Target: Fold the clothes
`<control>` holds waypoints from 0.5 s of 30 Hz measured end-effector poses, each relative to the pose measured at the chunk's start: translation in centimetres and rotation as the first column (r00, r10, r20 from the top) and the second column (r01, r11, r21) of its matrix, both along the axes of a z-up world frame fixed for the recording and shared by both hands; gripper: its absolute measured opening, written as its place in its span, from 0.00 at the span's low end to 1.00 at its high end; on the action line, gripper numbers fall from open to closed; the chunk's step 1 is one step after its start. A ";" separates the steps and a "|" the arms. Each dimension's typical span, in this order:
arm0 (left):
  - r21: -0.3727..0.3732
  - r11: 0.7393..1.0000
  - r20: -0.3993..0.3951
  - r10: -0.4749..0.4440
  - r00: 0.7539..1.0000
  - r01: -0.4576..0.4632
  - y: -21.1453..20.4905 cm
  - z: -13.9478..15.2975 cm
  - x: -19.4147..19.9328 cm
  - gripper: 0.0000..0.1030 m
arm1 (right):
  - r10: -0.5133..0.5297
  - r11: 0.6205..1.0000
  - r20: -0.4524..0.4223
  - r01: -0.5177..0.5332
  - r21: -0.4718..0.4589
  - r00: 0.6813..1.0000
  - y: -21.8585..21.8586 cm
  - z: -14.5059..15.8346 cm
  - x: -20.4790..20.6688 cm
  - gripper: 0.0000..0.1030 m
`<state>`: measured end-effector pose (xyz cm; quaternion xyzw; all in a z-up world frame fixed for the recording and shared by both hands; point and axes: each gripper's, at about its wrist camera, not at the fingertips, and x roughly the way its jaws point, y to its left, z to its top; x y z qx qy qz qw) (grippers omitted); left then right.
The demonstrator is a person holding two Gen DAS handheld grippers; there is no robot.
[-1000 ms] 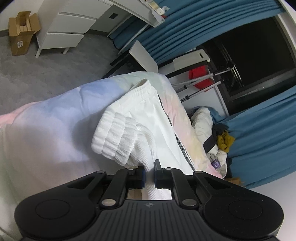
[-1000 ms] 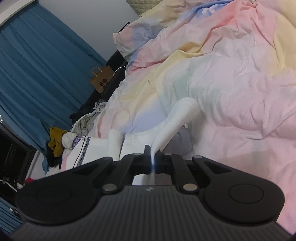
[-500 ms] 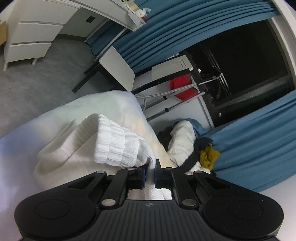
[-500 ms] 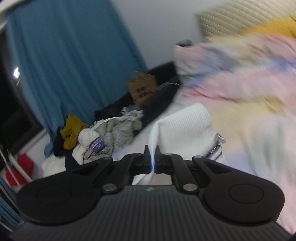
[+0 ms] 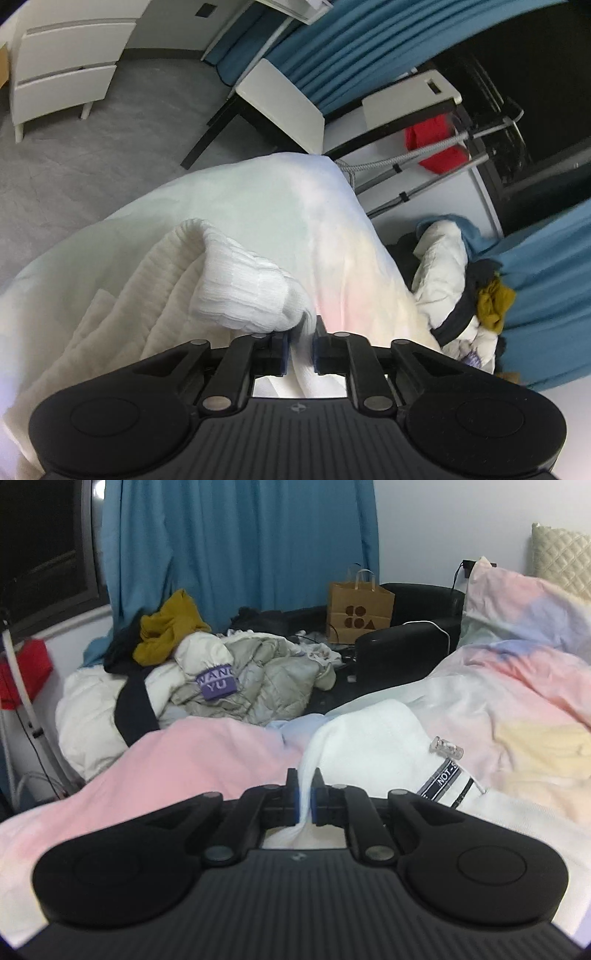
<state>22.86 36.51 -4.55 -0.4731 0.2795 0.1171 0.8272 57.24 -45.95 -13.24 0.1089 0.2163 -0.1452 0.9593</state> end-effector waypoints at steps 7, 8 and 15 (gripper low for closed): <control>0.054 0.997 0.039 -0.065 0.997 0.063 -0.1 -0.8 -0.9 0.56 | 0.037 0.963 0.140 -0.073 0.258 0.989 -4.8 1.1 -7.0 0.57; 0.063 0.996 0.060 -0.066 0.996 0.062 -0.6 -0.6 -2.3 0.60 | 0.047 0.963 0.143 -0.084 0.258 0.989 -5.4 1.4 -8.4 0.58; -0.057 0.998 0.149 0.033 0.988 -0.025 -3.5 -3.0 -13.0 0.84 | -0.158 0.780 0.175 0.014 0.626 0.972 -13.3 -2.9 -19.6 0.69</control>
